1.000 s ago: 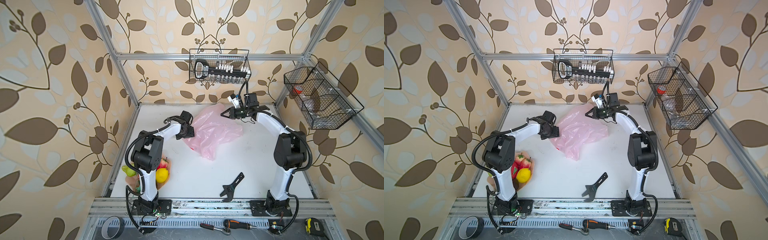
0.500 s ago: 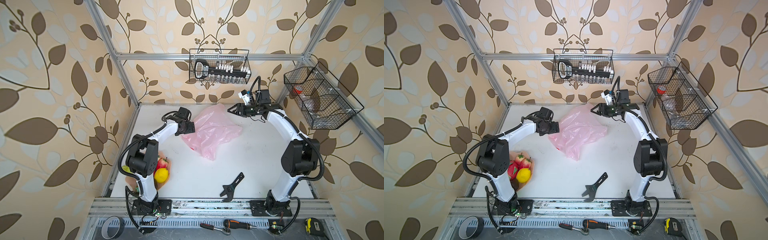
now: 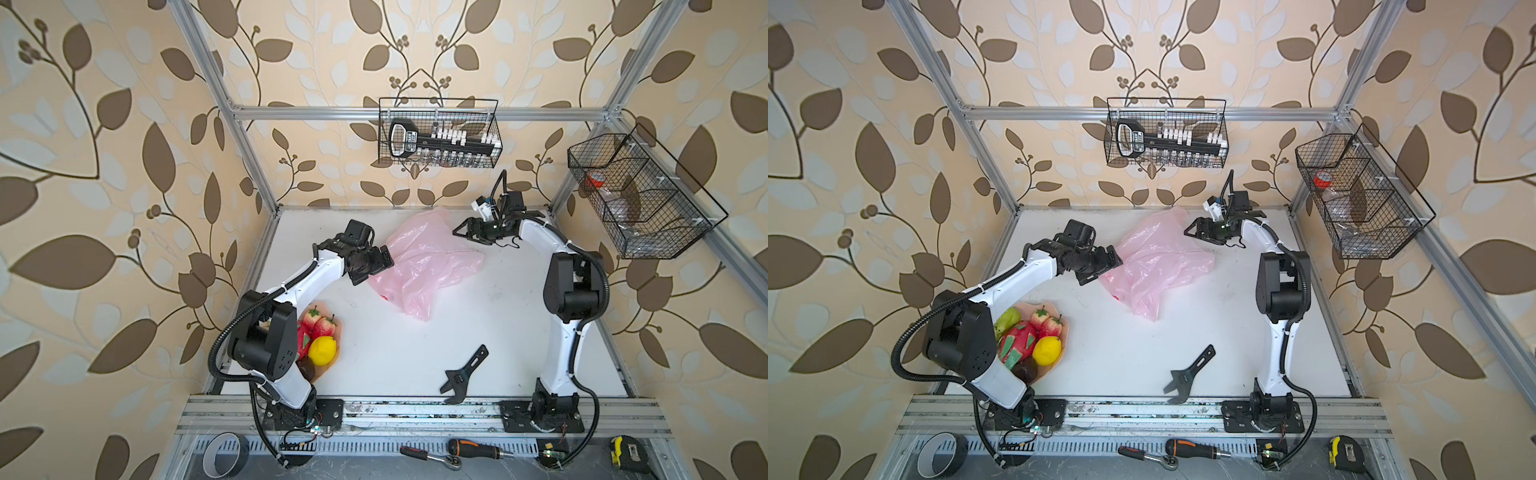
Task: Place the fruits into the plastic bag
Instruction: Pick up the plastic bag from the top-center of the table.
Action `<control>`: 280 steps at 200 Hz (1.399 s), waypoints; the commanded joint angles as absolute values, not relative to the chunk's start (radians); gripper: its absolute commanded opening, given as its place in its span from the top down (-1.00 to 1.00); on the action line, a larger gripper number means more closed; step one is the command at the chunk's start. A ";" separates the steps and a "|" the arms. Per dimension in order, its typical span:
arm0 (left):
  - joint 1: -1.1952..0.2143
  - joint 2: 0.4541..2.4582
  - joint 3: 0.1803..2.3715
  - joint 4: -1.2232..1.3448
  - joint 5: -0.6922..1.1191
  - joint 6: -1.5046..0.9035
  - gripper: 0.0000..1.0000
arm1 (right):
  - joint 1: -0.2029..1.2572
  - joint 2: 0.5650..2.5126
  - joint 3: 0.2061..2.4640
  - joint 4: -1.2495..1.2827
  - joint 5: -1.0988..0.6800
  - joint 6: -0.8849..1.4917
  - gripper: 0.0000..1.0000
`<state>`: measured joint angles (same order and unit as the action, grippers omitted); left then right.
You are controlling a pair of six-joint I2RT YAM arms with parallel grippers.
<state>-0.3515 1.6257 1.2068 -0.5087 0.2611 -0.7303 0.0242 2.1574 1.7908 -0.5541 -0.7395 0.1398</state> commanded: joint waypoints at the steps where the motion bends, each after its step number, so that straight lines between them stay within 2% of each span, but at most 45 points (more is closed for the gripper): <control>1: -0.341 1.605 1.146 -0.437 0.336 -0.846 -0.92 | 0.031 2.195 1.834 -0.540 -0.798 0.100 -0.74; 68: -0.341 1.707 1.140 -0.334 0.364 -0.843 -0.90 | 0.074 2.201 1.690 -0.436 -0.914 0.131 -0.64; 85: -0.341 1.725 1.144 -0.322 0.361 -0.833 -0.89 | 0.084 2.194 1.671 -0.431 -0.926 0.133 -0.55; 114: -0.341 1.750 1.156 -0.321 0.352 -0.811 -0.88 | 0.076 2.136 1.621 -0.371 -0.960 0.197 -0.05; 120: -0.341 1.750 1.155 -0.321 0.348 -0.806 -0.87 | 0.072 2.116 1.607 -0.349 -0.964 0.222 0.09; 131: -0.342 1.752 1.155 -0.324 0.340 -0.797 -0.87 | 0.065 2.085 1.602 -0.347 -0.969 0.245 0.49; 154: -0.341 1.757 1.164 -0.331 0.328 -0.782 -0.87 | 0.062 2.006 1.599 -0.383 -0.957 0.251 1.00; 229: -0.329 1.654 1.259 -0.389 0.293 -0.781 -0.90 | 0.063 1.764 1.678 -0.604 -0.841 0.200 1.00; 253: -0.328 1.603 1.286 -0.454 0.276 -0.793 -0.91 | 0.082 1.724 1.780 -0.788 -0.674 0.083 1.00; 280: -0.327 1.454 1.290 -0.531 0.231 -0.802 -0.97 | 0.113 1.686 1.917 -0.944 -0.376 0.013 1.00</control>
<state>-0.3382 1.6169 1.2499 -0.4339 0.2859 -0.7925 0.0872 1.7451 1.8172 -0.7479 -0.6617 0.1261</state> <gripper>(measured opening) 0.972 0.049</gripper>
